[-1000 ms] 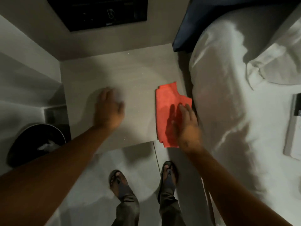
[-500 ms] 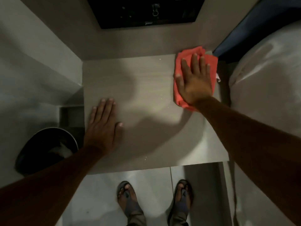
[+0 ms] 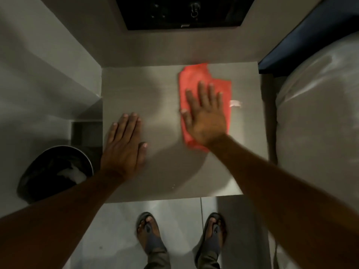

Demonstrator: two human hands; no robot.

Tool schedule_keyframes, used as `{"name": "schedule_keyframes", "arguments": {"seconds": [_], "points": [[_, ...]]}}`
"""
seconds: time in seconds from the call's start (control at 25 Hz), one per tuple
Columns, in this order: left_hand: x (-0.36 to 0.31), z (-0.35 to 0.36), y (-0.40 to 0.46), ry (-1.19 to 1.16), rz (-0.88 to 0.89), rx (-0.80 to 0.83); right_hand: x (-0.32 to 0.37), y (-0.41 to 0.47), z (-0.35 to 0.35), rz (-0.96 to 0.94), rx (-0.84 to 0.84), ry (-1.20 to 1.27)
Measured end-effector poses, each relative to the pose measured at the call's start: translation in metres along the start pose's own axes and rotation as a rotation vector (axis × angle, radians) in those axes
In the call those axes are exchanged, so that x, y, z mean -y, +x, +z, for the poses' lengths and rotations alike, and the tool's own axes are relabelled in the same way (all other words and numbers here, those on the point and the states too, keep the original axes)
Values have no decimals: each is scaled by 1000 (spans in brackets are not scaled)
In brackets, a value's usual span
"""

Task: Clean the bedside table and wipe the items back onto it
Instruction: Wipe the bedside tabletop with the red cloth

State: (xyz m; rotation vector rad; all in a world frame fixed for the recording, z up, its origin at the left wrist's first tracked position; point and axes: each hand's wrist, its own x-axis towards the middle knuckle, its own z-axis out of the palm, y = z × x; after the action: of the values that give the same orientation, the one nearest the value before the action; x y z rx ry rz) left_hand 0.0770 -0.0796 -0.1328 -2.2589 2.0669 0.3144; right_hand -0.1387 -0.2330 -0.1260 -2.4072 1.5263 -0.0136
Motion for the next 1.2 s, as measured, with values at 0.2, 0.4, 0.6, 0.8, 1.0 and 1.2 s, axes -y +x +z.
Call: {"name": "schedule_keyframes", "arguments": {"seconds": [0.2, 0.4, 0.6, 0.8, 1.0, 1.2], "points": [[0, 2, 0, 4, 3, -9, -11, -182, 19, -219, 130, 9], [-1, 4, -1, 13, -5, -8, -66, -67, -7, 169, -47, -21], [0, 3, -1, 8, 9, -16, 24, 9, 11, -139, -8, -22], [-2, 0, 2, 13, -1, -30, 38, -116, 28, -269, 38, 29], [1, 2, -1, 12, 9, -39, 12, -75, 5, -146, -67, 148], [-3, -2, -3, -4, 4, 12, -73, -23, -5, 132, -120, 89]]}}
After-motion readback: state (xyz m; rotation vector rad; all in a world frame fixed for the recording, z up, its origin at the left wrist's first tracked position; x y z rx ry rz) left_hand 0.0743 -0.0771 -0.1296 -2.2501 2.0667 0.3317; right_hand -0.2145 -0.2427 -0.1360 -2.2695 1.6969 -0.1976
